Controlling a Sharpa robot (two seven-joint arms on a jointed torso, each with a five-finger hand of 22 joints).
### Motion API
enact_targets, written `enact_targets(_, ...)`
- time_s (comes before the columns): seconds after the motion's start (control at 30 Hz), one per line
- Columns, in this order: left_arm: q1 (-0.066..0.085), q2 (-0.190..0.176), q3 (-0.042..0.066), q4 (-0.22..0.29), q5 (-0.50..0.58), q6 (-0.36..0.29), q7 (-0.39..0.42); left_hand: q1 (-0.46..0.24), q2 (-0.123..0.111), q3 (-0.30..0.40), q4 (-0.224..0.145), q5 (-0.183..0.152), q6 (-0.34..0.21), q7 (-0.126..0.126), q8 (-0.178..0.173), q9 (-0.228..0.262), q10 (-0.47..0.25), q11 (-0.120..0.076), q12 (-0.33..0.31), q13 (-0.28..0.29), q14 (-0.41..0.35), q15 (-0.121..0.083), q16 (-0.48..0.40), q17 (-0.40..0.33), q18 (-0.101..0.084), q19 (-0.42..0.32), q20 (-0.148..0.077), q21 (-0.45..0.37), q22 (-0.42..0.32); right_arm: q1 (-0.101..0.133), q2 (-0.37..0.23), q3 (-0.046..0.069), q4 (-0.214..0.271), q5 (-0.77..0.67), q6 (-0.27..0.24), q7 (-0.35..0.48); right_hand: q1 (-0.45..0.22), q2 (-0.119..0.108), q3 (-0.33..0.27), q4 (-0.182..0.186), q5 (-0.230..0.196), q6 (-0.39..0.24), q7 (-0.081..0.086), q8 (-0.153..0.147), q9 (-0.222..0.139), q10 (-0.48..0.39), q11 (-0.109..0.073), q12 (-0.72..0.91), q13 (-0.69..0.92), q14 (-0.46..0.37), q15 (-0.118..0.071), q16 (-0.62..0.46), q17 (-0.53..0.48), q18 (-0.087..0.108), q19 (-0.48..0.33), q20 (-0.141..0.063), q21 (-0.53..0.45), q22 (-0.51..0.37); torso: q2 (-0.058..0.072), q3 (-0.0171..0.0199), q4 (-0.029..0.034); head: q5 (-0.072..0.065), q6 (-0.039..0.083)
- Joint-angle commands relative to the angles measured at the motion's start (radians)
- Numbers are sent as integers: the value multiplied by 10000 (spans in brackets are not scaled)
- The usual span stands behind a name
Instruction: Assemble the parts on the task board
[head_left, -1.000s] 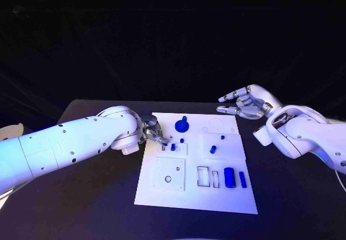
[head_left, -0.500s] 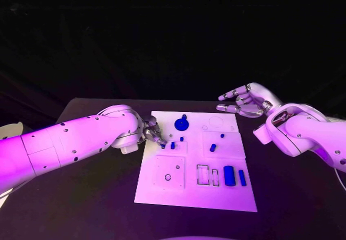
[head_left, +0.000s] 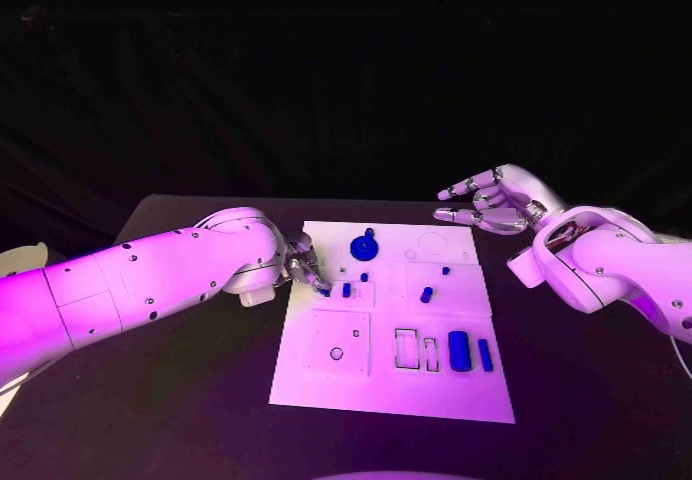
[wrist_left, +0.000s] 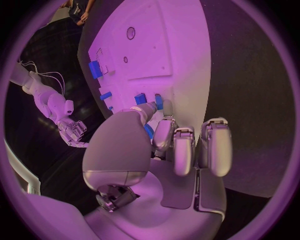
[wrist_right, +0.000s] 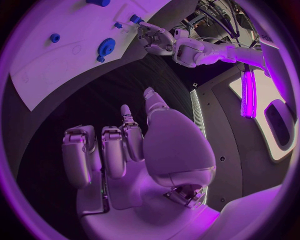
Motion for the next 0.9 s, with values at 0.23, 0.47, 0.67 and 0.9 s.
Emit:
enact_targets(0.23, -15, 84, -17, -39, -115, 440, -166, 28, -54, 1499, -1421, 51, 194, -99, 26, 4, 60, 7, -24, 3, 1091, 26, 31, 2635, -46, 548, -23, 10, 1662, -7, 5, 1, 16, -23, 122, 69, 9, 101, -49, 9, 69, -6, -5, 53, 15, 212, 46, -25, 1582, 924, 33, -46, 2071, -24, 787, 38, -55, 2179, -1, -1, 2, -6, -23)
enact_targets(0.47, -17, 236, -24, -181, -116, 519, -185, 28, -54, 1499, -1421, 51, 194, -99, 26, 4, 60, 7, -24, 3, 1091, 26, 31, 2635, -46, 548, -23, 10, 1662, -7, 4, 1, 30, -22, 120, 76, 9, 101, -49, 9, 69, -6, -5, 53, 15, 212, 46, -25, 1582, 924, 33, -46, 2071, -24, 787, 38, -55, 2179, 10, 0, -5, -3, -31)
enact_targets(0.67, -20, 344, -37, -289, -116, 633, -233, 28, -54, 1499, -1421, 51, 194, -99, 26, 4, 60, 7, -24, 3, 1091, 26, 31, 2635, -46, 548, -23, 10, 1662, -7, -1, 1, 42, -22, 117, 78, 9, 101, -49, 9, 69, -6, -5, 53, 15, 212, 46, -25, 1582, 924, 33, -46, 2071, -24, 787, 38, -55, 2179, 15, 2, -13, -25, -72)
enact_targets(0.9, -23, 465, -43, -375, -116, 838, -314, -139, -159, 1541, -1429, 521, 283, -112, 21, -11, 113, -9, 24, 65, 1091, 24, 31, 2635, -49, 553, -24, 16, 1675, -7, -11, 1, 64, -22, 121, 81, 2, 130, -95, 34, 83, -6, -7, 54, 16, 209, 45, -37, 1573, 921, 31, -55, 2057, -22, 781, 37, -62, 2169, 2, 3, -2, -44, -130)
